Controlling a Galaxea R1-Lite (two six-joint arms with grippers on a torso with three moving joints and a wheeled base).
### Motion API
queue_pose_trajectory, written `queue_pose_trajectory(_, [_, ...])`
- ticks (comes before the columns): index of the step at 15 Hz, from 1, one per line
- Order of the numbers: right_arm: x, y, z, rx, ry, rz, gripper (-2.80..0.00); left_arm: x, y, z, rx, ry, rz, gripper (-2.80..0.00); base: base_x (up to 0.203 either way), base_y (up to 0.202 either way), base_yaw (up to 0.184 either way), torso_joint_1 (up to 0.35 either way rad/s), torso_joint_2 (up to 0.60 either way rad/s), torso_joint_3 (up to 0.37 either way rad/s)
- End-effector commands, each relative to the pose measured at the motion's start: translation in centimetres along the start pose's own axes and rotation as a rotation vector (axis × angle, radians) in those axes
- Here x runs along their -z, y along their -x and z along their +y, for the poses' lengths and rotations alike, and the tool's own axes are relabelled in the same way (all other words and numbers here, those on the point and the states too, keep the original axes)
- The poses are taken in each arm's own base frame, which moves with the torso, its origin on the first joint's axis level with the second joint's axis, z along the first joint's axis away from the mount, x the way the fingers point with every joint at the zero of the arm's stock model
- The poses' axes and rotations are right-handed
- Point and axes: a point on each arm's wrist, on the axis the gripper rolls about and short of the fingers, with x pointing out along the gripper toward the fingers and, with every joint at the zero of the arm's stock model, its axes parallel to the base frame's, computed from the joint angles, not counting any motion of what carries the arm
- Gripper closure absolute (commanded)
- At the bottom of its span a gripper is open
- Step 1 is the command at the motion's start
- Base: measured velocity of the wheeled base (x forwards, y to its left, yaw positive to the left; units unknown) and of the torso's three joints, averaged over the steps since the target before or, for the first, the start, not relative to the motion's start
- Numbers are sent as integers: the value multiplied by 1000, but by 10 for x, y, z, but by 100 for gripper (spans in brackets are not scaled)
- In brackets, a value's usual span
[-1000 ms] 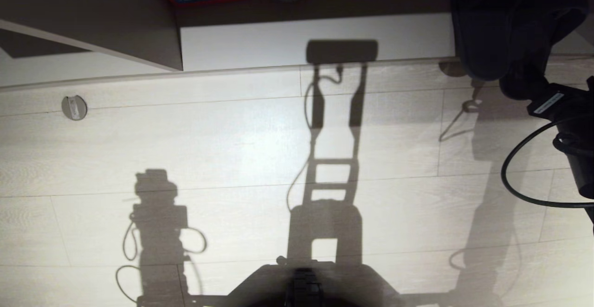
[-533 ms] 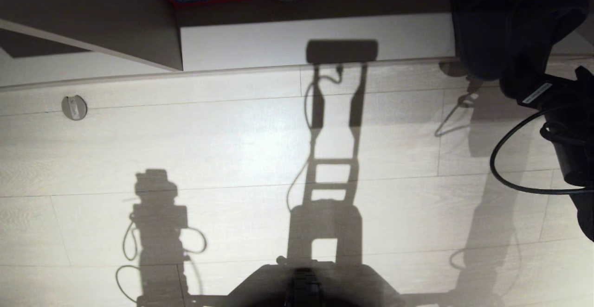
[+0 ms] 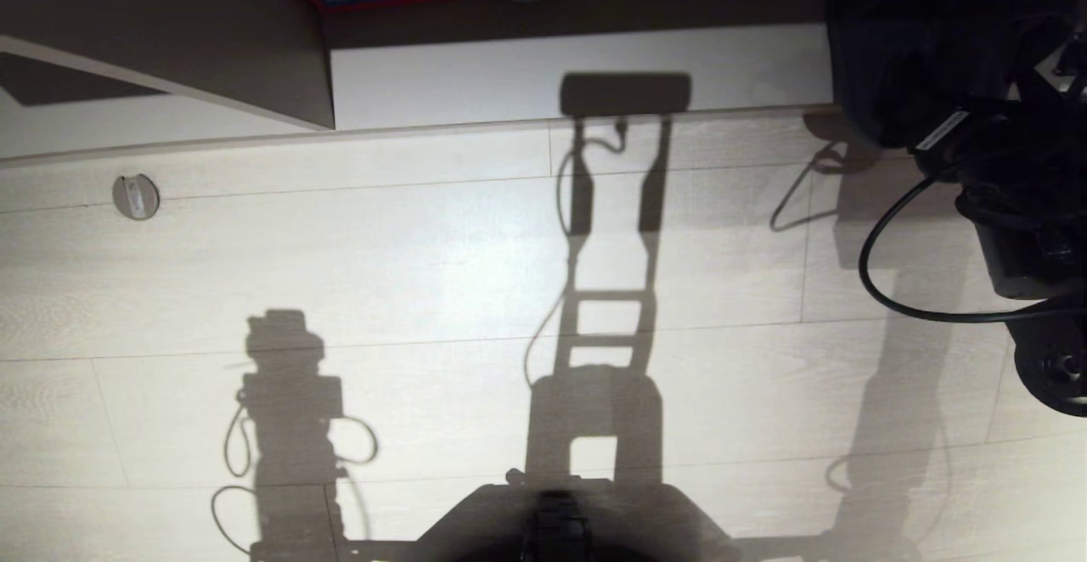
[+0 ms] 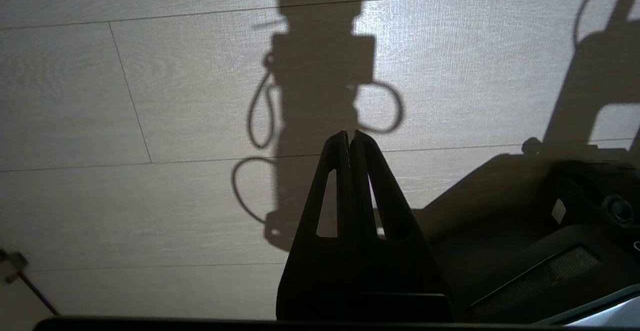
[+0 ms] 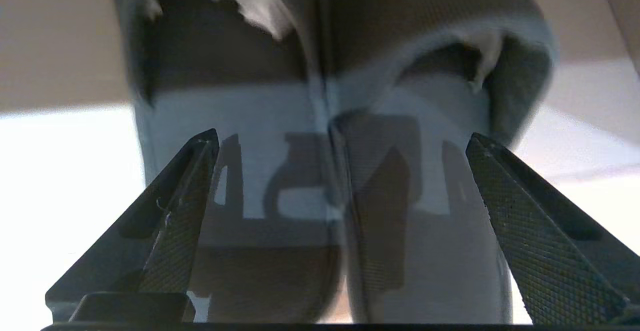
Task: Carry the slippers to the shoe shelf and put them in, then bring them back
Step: Pick up the slippers in the shoe cabinet
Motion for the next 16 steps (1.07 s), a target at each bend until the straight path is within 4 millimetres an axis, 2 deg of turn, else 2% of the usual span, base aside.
queue_pose_trajectory(1, [-1,-4,1,-3,0,-20,-280,0,0,0,-1,0,-1,0,0,0,0,0,0,0])
queue_pose_trajectory(7, [11,-21,1,8,9,-36,-280,0,0,0,-1,0,0,0,0,0,0,0,0,0])
queue_pose_trajectory(12, [6,-28,2,-9,19,-69,-280,0,0,0,-1,0,-1,0,0,0,0,0,0,0])
queue_pose_trajectory(16, [7,-41,6,-9,27,-110,-280,0,0,0,-1,0,-1,0,0,0,0,0,0,0])
